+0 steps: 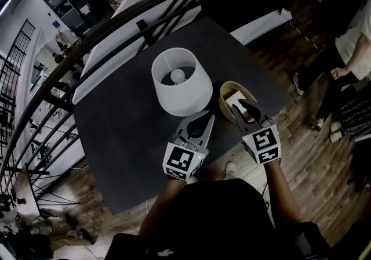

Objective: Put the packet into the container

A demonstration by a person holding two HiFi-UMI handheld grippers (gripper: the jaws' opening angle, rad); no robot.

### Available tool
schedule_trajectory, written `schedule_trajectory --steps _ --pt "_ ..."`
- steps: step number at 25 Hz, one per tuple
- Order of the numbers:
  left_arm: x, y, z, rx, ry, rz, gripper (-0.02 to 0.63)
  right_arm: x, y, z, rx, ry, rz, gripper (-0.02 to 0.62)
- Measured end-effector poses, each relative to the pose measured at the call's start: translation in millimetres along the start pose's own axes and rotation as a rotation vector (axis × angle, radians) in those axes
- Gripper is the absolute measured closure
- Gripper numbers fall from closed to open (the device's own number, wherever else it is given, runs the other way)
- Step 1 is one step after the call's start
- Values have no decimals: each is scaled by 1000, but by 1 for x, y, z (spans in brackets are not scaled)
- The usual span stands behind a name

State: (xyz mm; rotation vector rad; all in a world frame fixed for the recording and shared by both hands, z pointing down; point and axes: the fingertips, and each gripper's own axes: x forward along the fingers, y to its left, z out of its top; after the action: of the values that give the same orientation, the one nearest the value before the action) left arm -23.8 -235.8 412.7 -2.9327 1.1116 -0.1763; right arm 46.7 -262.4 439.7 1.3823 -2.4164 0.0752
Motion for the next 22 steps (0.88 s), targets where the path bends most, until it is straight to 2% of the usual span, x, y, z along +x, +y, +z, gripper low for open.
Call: schedule_trajectory --steps 6,14,22 --pt "0 -2 3 -9 -15 -7 598 -12 10 16 22 -86 18 591" --pt "-4 0 7 -12 -31 14 598 -22 18 34 76 -173 55 591" --pt "-2 0 5 -28 -28 16 598 -23 22 38 63 -224 62 591"
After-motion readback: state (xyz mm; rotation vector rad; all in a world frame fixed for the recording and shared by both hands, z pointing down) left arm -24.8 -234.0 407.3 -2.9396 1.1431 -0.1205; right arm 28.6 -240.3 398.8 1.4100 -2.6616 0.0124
